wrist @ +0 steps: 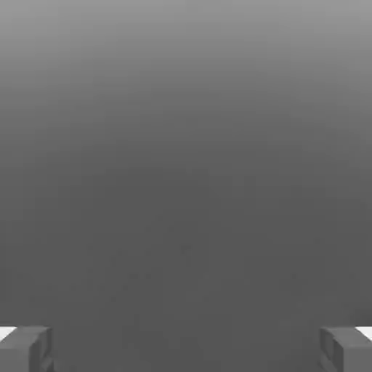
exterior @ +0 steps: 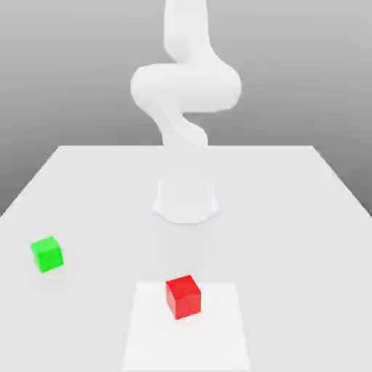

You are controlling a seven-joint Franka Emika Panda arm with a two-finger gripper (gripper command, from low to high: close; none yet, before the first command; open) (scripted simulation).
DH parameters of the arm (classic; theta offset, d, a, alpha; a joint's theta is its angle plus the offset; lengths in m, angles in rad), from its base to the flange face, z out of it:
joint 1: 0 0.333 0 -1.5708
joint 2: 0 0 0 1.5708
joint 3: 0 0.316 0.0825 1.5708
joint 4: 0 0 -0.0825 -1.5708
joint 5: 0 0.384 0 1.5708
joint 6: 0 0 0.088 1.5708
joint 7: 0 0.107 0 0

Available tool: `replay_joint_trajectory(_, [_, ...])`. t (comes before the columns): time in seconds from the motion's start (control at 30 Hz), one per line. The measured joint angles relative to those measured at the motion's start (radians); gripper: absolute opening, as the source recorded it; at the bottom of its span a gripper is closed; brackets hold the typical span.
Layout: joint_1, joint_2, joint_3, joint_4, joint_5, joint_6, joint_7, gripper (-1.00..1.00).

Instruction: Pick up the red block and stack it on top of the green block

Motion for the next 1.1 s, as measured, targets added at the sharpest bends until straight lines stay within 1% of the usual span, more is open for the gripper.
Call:
replay_joint_trajectory(0.23, [-0.154,0.24,0.156,-0.154,-0.052,0.146,0.375,0.0])
replay_joint_trajectory(0.47, [-0.255,0.472,0.234,-0.304,-0.085,0.287,0.722,0.0])
replay_joint_trajectory(0.6, [-0.279,0.593,0.25,-0.39,-0.06,0.369,0.888,0.0])
replay_joint_trajectory(0.7, [-0.271,0.671,0.252,-0.454,0.014,0.43,0.974,0.0])
replay_joint_trajectory(0.77, [-0.272,0.705,0.252,-0.464,0.023,0.459,1.002,0.0])
replay_joint_trajectory(0.83, [-0.271,0.735,0.248,-0.46,0.006,0.483,1.025,0.0])
replay_joint_trajectory(1.0, [-0.259,0.816,0.213,-0.444,-0.078,0.549,1.09,0.0])
replay_joint_trajectory(1.1, [-0.232,0.869,0.172,-0.437,-0.14,0.592,1.136,0.0])
